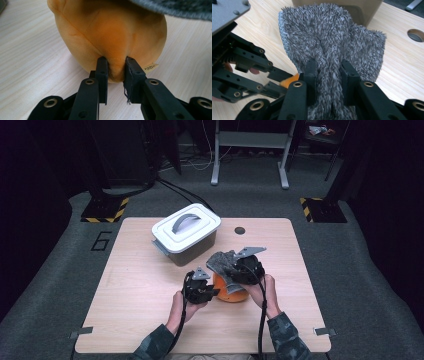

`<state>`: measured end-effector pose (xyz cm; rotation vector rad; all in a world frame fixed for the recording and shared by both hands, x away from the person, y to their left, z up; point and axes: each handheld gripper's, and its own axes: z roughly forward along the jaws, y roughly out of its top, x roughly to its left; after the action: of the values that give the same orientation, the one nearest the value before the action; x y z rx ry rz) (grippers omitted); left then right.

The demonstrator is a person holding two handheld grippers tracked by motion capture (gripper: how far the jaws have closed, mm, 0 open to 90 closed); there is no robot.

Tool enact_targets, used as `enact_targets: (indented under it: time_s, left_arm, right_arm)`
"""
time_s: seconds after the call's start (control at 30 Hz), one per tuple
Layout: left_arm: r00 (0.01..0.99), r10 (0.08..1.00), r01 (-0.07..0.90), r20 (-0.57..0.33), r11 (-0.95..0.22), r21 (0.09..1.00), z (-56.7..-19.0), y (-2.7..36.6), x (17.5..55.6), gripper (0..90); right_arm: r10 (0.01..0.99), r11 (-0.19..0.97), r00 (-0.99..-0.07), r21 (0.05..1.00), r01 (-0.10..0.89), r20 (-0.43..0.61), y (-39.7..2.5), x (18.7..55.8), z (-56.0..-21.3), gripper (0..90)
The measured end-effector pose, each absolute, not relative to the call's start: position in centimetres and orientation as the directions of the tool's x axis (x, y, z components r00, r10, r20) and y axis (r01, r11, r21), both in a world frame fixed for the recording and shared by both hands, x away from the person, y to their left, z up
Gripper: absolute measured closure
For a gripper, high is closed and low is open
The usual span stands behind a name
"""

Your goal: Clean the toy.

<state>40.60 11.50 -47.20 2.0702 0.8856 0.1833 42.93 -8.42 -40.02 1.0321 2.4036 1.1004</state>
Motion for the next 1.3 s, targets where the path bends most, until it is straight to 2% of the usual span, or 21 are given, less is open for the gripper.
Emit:
enact_targets:
  time_s: [0.3, 0.63, 1.3]
  left_arm:
    - [0.753, 0.640, 0.503, -0.152, -0.412, 0.759, -47.1, 11.1, 40.6, 76.3]
    - [0.739, 0.648, 0.526, -0.185, -0.382, 0.760, -47.3, 11.1, 40.5, 76.5]
    - [0.742, 0.645, 0.520, -0.182, -0.384, 0.763, -47.5, 11.4, 40.5, 76.2]
  right_arm:
    - [0.709, 0.480, -0.705, 0.727, 0.490, 0.007, -7.4, 43.4, -41.8, 70.3]
    - [0.719, 0.485, -0.695, 0.728, 0.484, -0.018, -7.5, 42.9, -41.7, 70.2]
    - [0.781, 0.422, -0.624, 0.732, 0.535, 0.006, -11.7, 42.0, -41.9, 69.2]
